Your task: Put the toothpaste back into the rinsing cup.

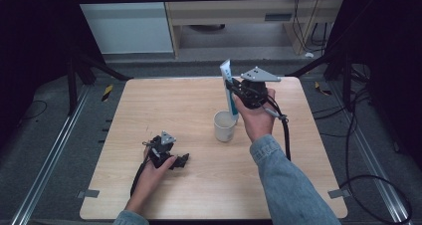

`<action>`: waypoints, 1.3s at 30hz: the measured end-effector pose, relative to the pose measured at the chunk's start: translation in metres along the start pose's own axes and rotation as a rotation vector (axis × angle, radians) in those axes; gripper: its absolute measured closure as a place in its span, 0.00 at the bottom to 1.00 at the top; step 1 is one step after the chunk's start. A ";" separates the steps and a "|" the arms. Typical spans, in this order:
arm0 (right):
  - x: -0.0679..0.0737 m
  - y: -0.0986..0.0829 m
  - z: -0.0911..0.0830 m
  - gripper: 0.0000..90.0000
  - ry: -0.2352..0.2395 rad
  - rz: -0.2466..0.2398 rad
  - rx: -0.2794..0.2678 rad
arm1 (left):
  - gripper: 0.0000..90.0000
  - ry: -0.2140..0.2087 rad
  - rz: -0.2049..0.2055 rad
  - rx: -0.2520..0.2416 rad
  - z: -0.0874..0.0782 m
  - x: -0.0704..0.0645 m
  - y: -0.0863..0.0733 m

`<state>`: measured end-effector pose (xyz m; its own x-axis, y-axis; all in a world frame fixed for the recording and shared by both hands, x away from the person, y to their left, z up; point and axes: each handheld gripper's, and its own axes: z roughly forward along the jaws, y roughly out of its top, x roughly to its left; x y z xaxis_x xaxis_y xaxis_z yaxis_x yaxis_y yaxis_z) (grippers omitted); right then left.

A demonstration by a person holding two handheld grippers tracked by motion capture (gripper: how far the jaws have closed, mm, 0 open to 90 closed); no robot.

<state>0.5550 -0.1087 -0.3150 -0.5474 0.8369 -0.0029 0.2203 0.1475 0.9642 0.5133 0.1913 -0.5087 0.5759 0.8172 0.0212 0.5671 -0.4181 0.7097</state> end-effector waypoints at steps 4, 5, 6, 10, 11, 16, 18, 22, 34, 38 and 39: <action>0.001 -0.001 0.003 0.88 0.002 0.005 -0.008 | 0.00 0.000 0.001 0.000 0.000 0.000 0.000; 0.002 -0.001 0.003 0.88 0.004 0.007 -0.008 | 0.00 0.000 0.001 0.001 0.000 0.000 0.000; 0.002 -0.002 0.004 0.88 0.004 0.009 -0.008 | 0.00 0.000 0.001 0.001 0.000 0.000 0.000; 0.003 -0.006 0.009 0.88 0.003 0.024 -0.010 | 0.00 0.000 0.001 0.000 0.000 0.000 0.000; 0.003 -0.006 0.009 0.88 0.003 0.024 -0.010 | 0.00 0.000 0.000 0.000 0.000 0.000 0.000; 0.002 -0.010 0.012 0.88 -0.003 0.030 -0.019 | 0.00 0.000 -0.004 -0.004 0.000 0.000 0.000; 0.002 -0.010 0.013 0.88 0.001 0.033 -0.029 | 0.00 0.000 0.000 0.000 0.000 0.000 0.000; 0.003 -0.013 0.014 0.88 0.006 0.031 -0.051 | 0.00 0.000 -0.003 -0.003 0.000 0.000 0.000; 0.000 -0.028 0.018 0.88 -0.008 0.038 -0.061 | 0.00 0.000 0.000 0.000 0.000 0.000 0.000; -0.001 -0.033 0.020 0.88 -0.008 0.043 -0.063 | 0.00 0.000 0.000 0.000 0.000 0.000 0.000; -0.002 -0.035 0.020 0.88 -0.008 0.043 -0.066 | 0.00 0.000 0.000 0.000 0.000 0.000 0.000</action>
<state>0.5648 -0.1046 -0.3537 -0.5317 0.8461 0.0374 0.1901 0.0762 0.9788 0.5133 0.1913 -0.5087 0.5758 0.8173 0.0216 0.5671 -0.4183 0.7095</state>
